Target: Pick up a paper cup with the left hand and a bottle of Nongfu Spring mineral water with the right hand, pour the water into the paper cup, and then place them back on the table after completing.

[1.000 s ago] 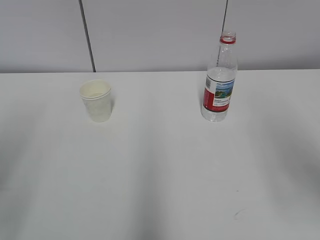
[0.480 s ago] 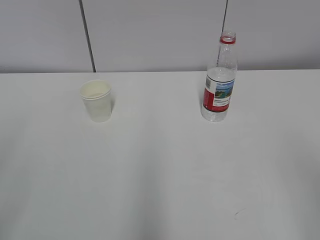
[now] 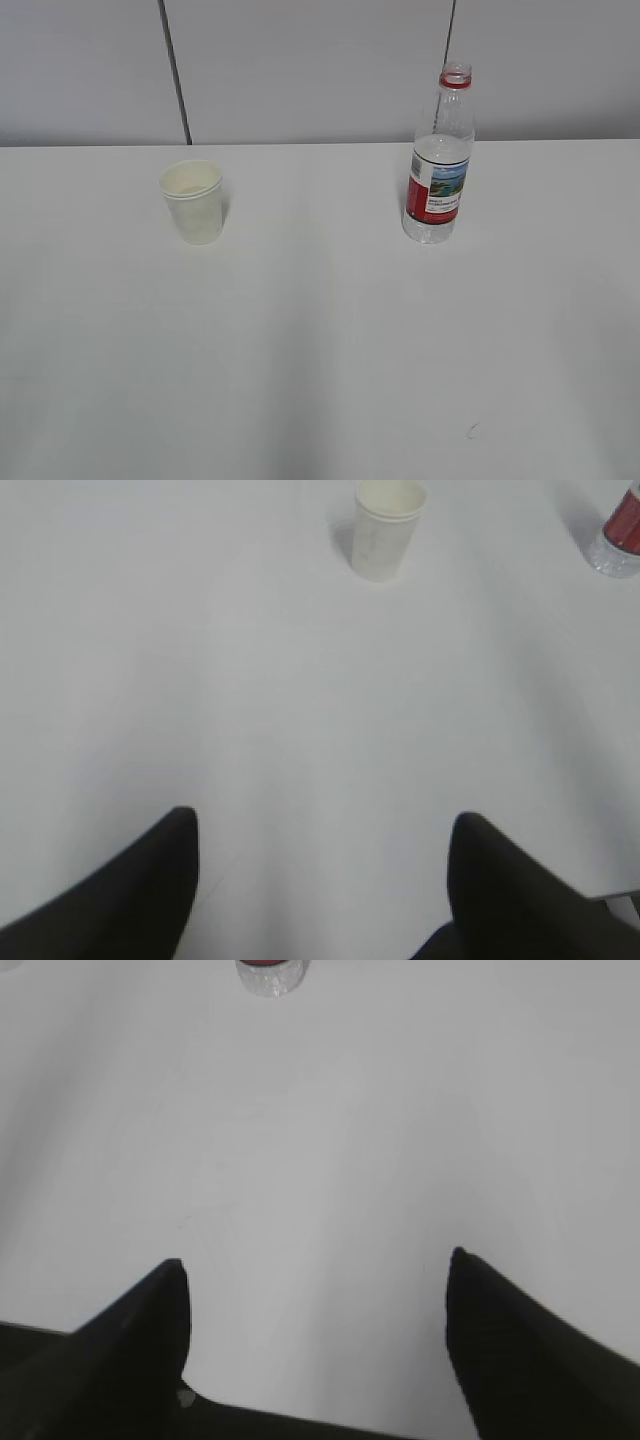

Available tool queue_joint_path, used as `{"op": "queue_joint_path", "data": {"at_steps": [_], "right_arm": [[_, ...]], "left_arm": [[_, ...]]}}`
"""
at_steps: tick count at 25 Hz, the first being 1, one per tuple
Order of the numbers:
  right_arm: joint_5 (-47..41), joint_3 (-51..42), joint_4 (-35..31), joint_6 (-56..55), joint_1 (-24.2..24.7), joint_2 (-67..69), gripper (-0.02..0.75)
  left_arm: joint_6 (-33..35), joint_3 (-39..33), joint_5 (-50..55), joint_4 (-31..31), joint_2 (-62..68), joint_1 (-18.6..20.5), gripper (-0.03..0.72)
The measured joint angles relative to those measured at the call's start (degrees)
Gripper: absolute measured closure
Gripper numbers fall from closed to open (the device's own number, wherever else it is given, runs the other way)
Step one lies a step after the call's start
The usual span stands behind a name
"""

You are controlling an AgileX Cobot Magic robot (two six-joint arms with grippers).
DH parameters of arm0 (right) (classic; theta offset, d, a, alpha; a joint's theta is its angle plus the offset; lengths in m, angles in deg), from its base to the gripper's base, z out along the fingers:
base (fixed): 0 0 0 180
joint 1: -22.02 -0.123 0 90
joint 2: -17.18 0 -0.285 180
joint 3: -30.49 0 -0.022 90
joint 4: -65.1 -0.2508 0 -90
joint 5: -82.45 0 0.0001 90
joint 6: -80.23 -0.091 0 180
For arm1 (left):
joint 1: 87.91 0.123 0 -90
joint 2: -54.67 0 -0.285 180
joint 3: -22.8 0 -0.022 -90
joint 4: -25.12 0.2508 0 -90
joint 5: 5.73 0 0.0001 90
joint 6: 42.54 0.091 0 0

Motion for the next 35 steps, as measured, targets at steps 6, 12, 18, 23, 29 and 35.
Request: {"op": "queue_joint_path", "data": {"at_steps": [6, 12, 18, 23, 29, 35], "right_arm": [[2.5, -0.79, 0.0, 0.72, 0.0, -4.11, 0.15], [4.29, -1.6, 0.0, 0.85, 0.0, -4.51, 0.15], [-0.76, -0.26, -0.48, 1.16, 0.0, -4.63, 0.15], [-4.57, -0.14, -1.49, 1.66, 0.0, -7.2, 0.15], [-5.29, -0.14, -1.97, 2.0, 0.0, -12.48, 0.15], [-5.39, -0.75, -1.97, 2.2, 0.0, -12.63, 0.15]], "left_arm": [[0.22, -0.49, 0.27, -0.63, -5.15, 0.0, 0.21], [2.25, -0.87, 0.1, -0.81, -5.2, 0.0, 0.21], [2.52, -0.97, 0.04, -0.88, -5.2, 0.0, 0.211], [2.52, -0.97, 0.04, -0.94, -5.2, 0.0, 0.211], [2.52, -0.97, 0.04, -0.94, -5.2, 0.0, 0.211], [2.52, -0.97, -0.01, -0.94, -5.2, 0.0, 0.211]]}}
